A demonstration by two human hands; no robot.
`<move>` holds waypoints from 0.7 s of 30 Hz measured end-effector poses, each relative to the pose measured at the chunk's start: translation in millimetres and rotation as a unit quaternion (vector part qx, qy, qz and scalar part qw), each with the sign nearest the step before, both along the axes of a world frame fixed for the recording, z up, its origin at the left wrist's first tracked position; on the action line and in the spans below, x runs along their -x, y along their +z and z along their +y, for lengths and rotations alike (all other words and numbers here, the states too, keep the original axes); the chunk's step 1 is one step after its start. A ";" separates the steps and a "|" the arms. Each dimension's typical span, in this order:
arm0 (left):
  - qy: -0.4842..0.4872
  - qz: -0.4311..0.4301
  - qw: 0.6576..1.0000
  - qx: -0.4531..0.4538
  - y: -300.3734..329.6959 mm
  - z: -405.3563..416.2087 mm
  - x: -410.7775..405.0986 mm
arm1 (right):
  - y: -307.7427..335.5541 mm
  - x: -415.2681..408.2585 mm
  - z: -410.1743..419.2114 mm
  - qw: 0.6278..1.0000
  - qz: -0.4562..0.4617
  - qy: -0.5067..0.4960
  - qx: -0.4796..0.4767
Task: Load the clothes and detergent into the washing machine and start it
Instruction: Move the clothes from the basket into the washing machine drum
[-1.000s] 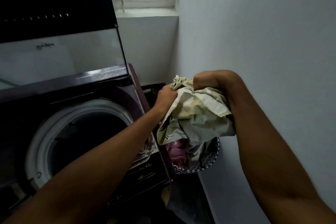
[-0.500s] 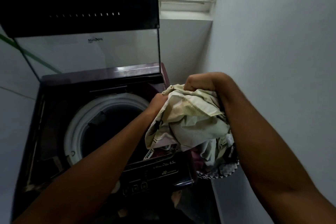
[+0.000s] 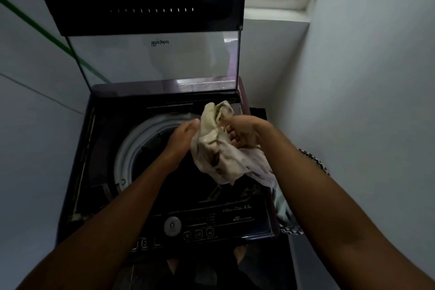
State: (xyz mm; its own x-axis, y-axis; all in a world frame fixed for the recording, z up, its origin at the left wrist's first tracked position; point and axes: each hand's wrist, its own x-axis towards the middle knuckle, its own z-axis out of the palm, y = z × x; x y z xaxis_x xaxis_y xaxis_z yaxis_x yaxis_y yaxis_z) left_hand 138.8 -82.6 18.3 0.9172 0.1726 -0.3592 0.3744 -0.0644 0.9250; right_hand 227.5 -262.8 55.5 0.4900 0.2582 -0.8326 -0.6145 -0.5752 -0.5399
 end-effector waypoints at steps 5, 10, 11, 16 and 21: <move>-0.183 0.001 0.979 -0.085 -23.5 -18.7 22.1 | -16.4 12.2 8.8 0.999 -0.018 -0.042 -0.021; -0.171 0.045 0.939 -0.296 -52.3 -7.1 27.5 | -3.9 12.1 -3.0 0.997 -0.050 -0.055 -0.037; -0.146 0.064 0.922 -0.352 -53.3 1.3 26.9 | 0.2 11.6 -6.4 0.996 -0.065 -0.052 -0.036; -0.097 0.080 0.838 -0.531 -40.8 15.8 20.5 | 9.4 13.7 -19.6 0.980 -0.178 -0.079 -0.033; -0.183 -0.059 0.929 -0.315 -23.0 -36.4 -1.1 | -8.6 15.4 -41.6 0.926 -0.363 -0.071 0.075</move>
State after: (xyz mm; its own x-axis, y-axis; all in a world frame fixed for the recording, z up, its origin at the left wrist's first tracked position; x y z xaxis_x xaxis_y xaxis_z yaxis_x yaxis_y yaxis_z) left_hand 139.9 -119.0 -4.7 0.9826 -0.0171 -0.1851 0.1184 -0.7097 0.6945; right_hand 212.1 -304.4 46.9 0.9551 0.0567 -0.2909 -0.1951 -0.6184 -0.7613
